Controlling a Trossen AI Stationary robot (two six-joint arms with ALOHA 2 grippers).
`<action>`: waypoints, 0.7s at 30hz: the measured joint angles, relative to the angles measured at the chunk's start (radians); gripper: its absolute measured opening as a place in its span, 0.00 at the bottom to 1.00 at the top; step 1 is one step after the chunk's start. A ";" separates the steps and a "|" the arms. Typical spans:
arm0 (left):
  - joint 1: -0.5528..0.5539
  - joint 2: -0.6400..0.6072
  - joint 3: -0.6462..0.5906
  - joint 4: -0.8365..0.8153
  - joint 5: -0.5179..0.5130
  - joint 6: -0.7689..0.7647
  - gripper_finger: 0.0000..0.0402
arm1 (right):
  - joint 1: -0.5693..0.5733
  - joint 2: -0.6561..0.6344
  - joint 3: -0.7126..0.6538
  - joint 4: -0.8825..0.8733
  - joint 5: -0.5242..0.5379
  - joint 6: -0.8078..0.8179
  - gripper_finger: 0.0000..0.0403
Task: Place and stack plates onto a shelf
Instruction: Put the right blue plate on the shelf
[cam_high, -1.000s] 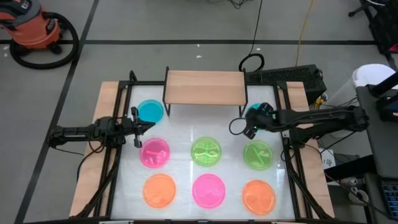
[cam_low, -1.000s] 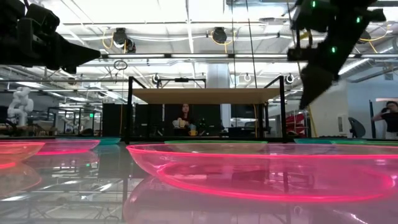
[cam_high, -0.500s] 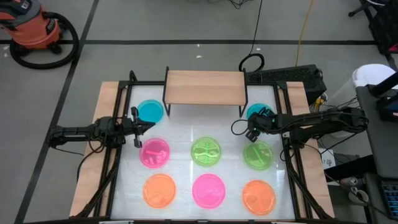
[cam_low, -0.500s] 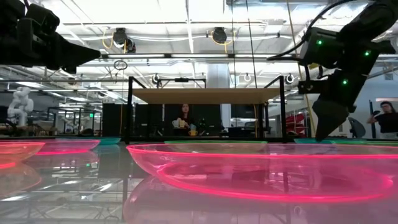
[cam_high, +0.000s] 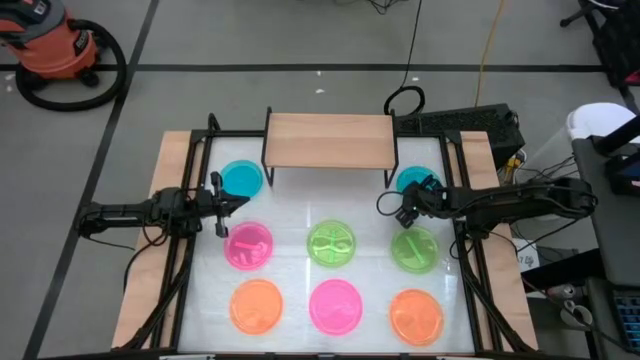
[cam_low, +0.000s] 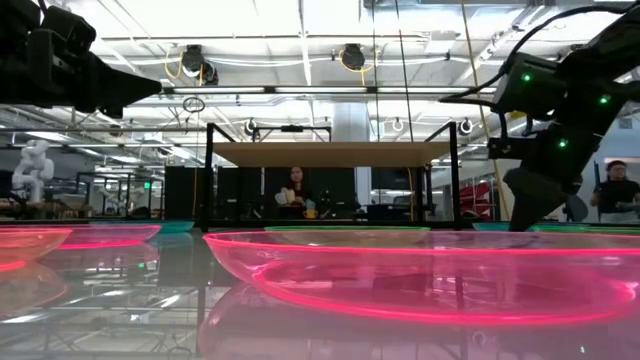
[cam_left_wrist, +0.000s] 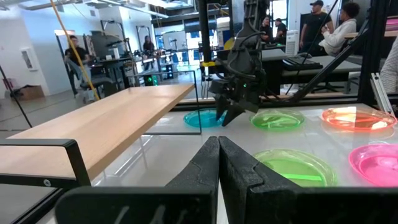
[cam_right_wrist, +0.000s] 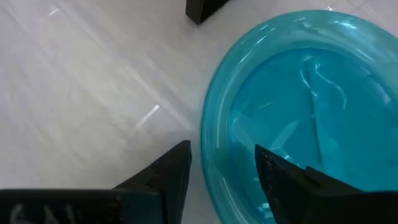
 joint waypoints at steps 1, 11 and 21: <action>0.000 0.000 0.000 0.000 0.000 0.000 0.02 | 0.000 0.000 -0.004 0.009 0.000 0.003 0.37; 0.000 0.000 0.000 0.000 0.000 0.000 0.02 | 0.000 -0.006 -0.006 0.070 -0.012 -0.031 0.02; 0.000 0.000 0.000 0.000 0.000 0.000 0.02 | 0.004 -0.139 0.046 0.102 -0.030 -0.048 0.00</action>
